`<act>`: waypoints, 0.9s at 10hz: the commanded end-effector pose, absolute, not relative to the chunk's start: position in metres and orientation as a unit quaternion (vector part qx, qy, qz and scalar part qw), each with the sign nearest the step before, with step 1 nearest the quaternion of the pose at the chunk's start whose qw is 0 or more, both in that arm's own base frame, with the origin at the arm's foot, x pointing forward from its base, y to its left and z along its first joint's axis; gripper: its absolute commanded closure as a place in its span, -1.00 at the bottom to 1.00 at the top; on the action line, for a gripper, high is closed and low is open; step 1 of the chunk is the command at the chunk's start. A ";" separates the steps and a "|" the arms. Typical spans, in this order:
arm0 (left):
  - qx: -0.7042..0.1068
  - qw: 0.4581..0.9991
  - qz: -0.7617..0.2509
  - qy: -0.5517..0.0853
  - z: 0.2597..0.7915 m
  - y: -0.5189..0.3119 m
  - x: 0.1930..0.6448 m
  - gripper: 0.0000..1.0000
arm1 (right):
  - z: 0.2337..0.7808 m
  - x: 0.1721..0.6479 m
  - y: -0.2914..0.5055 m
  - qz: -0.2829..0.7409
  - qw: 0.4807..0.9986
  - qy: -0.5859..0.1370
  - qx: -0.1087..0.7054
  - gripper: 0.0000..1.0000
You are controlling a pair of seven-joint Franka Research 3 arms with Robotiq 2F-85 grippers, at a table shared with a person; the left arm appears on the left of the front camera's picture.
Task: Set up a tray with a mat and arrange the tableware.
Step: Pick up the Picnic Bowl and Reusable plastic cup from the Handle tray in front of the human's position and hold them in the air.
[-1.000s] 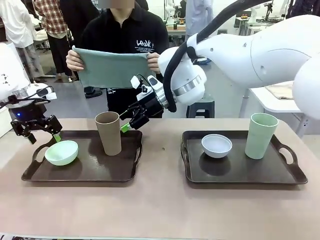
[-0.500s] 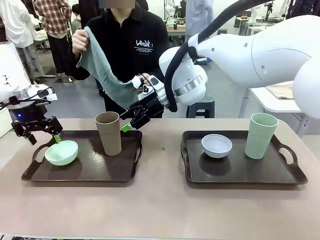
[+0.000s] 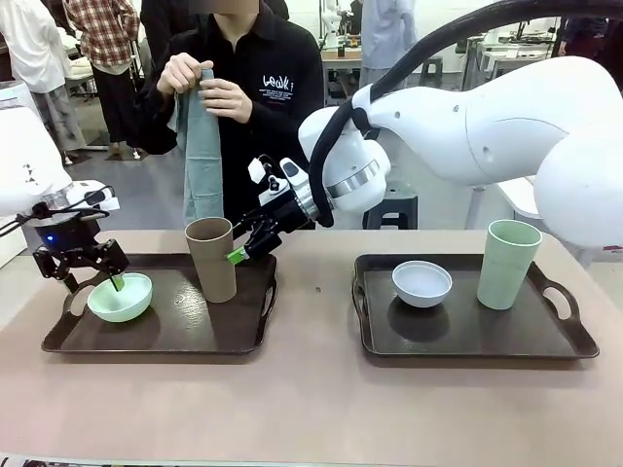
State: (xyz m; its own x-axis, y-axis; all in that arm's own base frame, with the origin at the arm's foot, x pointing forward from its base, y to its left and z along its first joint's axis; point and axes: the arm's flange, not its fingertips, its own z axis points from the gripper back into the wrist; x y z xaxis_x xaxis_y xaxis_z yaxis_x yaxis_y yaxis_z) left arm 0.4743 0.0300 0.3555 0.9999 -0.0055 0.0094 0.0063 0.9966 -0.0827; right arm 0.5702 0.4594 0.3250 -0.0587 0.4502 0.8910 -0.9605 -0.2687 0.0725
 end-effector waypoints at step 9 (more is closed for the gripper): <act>-0.051 0.998 -0.021 0.008 0.332 0.021 0.493 0.05 | 0.293 0.586 0.506 0.689 0.484 -0.292 0.454 -0.79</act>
